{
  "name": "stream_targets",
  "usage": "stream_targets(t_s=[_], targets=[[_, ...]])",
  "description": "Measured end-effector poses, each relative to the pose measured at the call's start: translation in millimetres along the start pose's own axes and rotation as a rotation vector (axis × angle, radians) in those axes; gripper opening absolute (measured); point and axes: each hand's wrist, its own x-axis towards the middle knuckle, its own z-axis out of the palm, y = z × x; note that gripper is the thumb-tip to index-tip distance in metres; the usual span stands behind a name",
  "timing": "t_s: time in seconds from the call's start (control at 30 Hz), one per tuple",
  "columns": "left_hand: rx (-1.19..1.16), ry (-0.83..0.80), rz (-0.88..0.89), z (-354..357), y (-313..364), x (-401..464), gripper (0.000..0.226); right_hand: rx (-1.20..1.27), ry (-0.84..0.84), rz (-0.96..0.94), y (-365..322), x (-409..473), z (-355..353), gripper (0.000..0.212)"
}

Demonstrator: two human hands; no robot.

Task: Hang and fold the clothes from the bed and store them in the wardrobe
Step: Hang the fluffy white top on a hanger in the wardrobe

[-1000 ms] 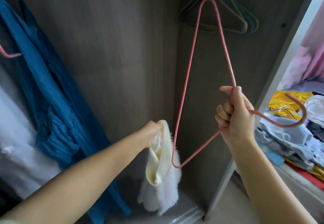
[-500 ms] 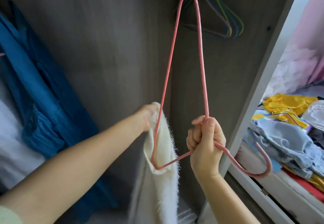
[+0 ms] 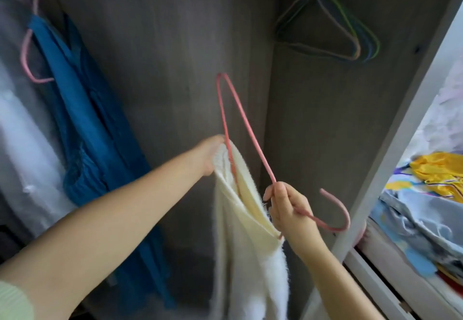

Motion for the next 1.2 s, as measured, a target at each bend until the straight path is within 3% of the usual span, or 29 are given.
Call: stream_targets(t_s=[0.13,0.23,0.43,0.6,0.73,0.87,1.03,1.2], targets=[[0.004,0.158,-0.005,-38,1,8,0.039,0.043,-0.182,0.188,-26,4,-26,0.041],[-0.027,0.157,-0.057,-44,3,10,0.043,0.183,-0.266,0.163,-52,-3,-38,0.039],[-0.057,-0.08,0.025,-16,25,-6,0.056,0.398,-0.006,-0.169,-92,-7,-51,0.04],[0.026,-0.193,-0.014,15,31,-25,0.046,0.368,-0.001,-0.21,-105,2,-23,0.039],[-0.049,-0.135,0.047,8,36,-25,0.04,0.014,-0.039,0.04,-75,-12,-11,0.044],[-0.083,-0.016,0.06,-16,23,-10,0.04,0.058,-0.198,0.411,-60,-26,-26,0.044],[-0.095,0.12,-0.012,-28,-20,23,0.04,-0.143,-0.285,0.522,-48,-27,-27,0.042],[-0.285,0.341,-0.02,-40,-48,50,0.021,-0.2,-0.316,0.628,-24,-33,-8,0.046]])
